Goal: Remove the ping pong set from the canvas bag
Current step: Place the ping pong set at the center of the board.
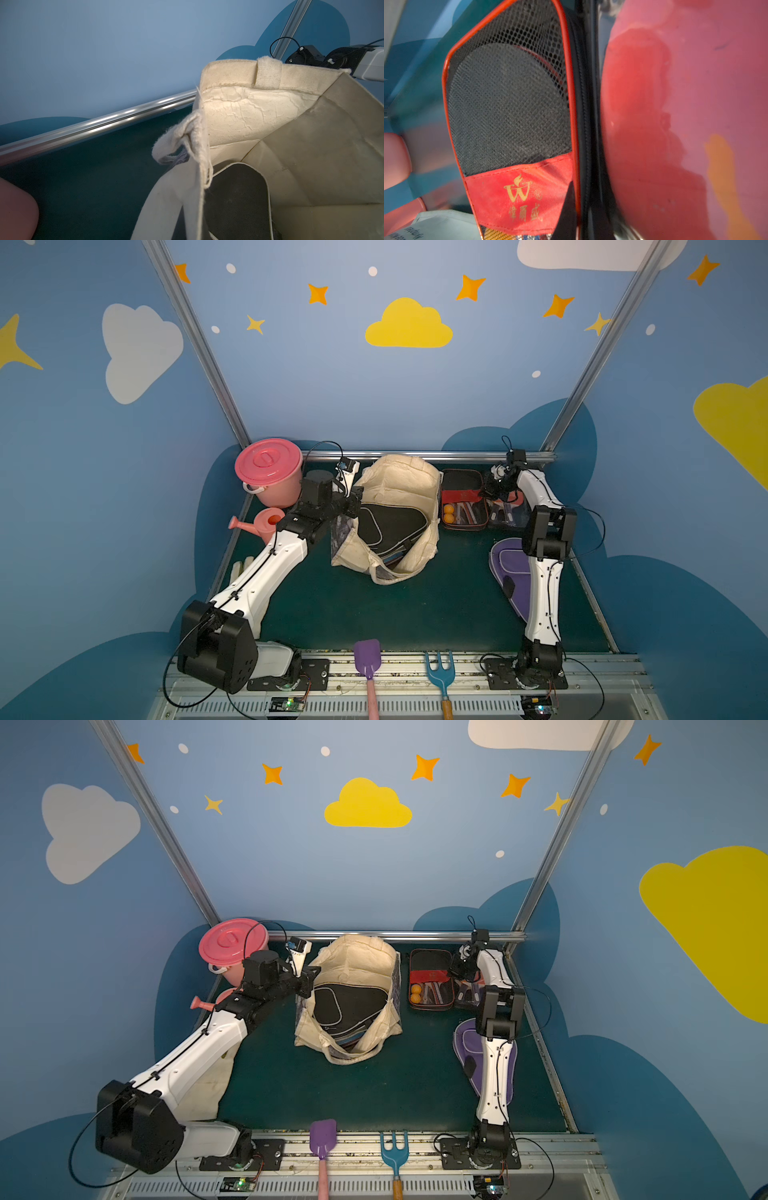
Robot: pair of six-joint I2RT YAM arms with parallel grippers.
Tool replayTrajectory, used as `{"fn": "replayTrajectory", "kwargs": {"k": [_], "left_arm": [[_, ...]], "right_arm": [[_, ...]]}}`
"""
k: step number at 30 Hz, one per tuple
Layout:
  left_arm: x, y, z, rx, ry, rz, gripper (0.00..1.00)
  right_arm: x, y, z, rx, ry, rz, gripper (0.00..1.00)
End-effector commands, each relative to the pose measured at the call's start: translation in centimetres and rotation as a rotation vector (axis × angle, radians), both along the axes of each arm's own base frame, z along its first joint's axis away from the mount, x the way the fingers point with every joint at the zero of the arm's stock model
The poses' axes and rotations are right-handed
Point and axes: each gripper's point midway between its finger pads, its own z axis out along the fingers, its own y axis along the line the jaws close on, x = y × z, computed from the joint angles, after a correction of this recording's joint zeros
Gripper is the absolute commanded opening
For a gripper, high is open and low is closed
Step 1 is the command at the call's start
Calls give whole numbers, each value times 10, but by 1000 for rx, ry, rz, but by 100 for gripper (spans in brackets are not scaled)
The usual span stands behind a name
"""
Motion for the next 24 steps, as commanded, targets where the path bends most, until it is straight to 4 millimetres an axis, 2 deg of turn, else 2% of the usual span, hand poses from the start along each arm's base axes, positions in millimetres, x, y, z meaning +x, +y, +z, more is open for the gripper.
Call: {"fn": "replayTrajectory", "kwargs": {"k": [1,16,21,24], "left_arm": [[2,-11,35,-54,-126,-43,4],[0,-10,39,-54,-134,-47,4],[-1,-12,40,-54,-136,-54,4],[-1,-12,40,-52,-137,-56,4]], "right_arm": [[-28,-51,-30,-136,145,-87,0],[-28,-61,-26,-164,139,-62,0],[-25,-54,-22,-152,124,-45,0],[-23,-42,-22,-148,117,-19,0]]}}
